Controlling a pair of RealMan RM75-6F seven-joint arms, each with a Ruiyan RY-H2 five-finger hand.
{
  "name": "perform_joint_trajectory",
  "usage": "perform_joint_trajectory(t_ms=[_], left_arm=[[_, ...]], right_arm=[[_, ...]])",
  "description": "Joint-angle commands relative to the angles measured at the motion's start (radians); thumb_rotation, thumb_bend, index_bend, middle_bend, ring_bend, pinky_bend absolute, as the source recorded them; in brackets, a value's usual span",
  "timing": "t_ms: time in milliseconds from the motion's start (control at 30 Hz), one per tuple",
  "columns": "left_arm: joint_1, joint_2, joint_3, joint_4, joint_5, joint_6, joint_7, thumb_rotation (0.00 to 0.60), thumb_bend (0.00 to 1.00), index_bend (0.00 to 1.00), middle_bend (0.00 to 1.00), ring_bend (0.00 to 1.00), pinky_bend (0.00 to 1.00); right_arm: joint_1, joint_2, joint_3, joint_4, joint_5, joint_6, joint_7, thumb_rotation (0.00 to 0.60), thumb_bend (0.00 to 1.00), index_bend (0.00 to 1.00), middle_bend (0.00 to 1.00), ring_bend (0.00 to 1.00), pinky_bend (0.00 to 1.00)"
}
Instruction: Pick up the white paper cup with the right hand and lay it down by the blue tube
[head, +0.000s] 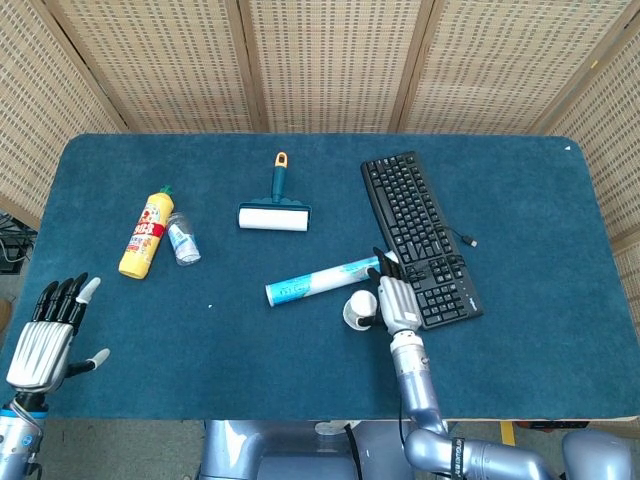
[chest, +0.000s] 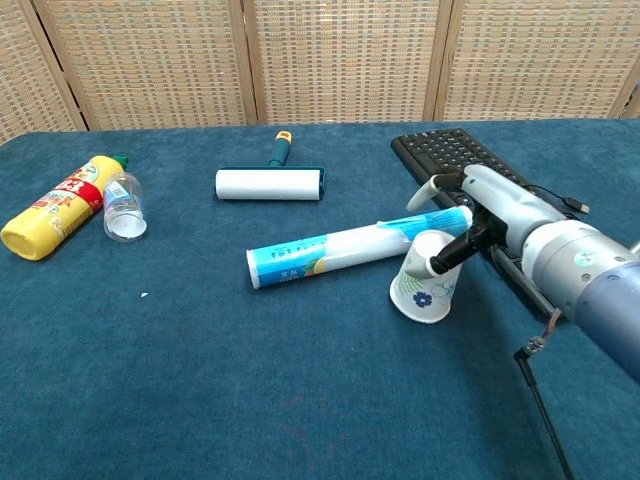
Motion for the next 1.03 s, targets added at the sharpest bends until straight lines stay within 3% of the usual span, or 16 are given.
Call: perform_joint_trajectory(t_ms=[33, 200, 367, 533, 600, 800, 1033], left_arm=[[0.000, 0.000, 0.000, 0.000, -0.001, 0.001, 0.002, 0.600, 0.12, 0.00, 0.00, 0.00, 0.00], [0.001, 0.000, -0.002, 0.000, -0.003, 0.002, 0.005, 0.600, 0.12, 0.00, 0.00, 0.00, 0.00], [0.003, 0.001, -0.008, 0.003, -0.013, 0.004, 0.002, 0.600, 0.12, 0.00, 0.00, 0.00, 0.00], [0.005, 0.005, -0.015, 0.005, -0.030, 0.004, -0.002, 0.600, 0.11, 0.00, 0.00, 0.00, 0.00], [0.005, 0.004, -0.020, 0.012, -0.038, 0.004, 0.010, 0.600, 0.10, 0.00, 0.00, 0.00, 0.00], [0.006, -0.006, -0.027, 0.025, -0.049, 0.007, 0.031, 0.600, 0.10, 0.00, 0.00, 0.00, 0.00], [0.005, -0.014, -0.027, 0.030, -0.053, 0.003, 0.047, 0.600, 0.10, 0.00, 0.00, 0.00, 0.00]], right_arm=[[-0.024, 0.038, -0.022, -0.040, -0.014, 0.014, -0.007, 0.600, 0.22, 0.26, 0.00, 0.00, 0.00], [-0.062, 0.104, -0.070, -0.101, -0.061, 0.031, 0.005, 0.600, 0.21, 0.22, 0.00, 0.00, 0.00], [-0.108, 0.221, -0.147, -0.167, -0.189, 0.067, 0.009, 0.600, 0.21, 0.21, 0.00, 0.00, 0.00], [-0.167, 0.358, -0.236, -0.135, -0.364, 0.176, -0.061, 0.600, 0.21, 0.18, 0.00, 0.00, 0.00], [-0.207, 0.397, -0.262, -0.067, -0.405, 0.246, -0.108, 0.600, 0.21, 0.16, 0.00, 0.00, 0.00], [-0.293, 0.440, -0.293, 0.023, -0.432, 0.320, -0.037, 0.600, 0.21, 0.11, 0.00, 0.00, 0.00], [-0.346, 0.471, -0.306, 0.048, -0.490, 0.379, 0.026, 0.600, 0.21, 0.09, 0.00, 0.00, 0.00]])
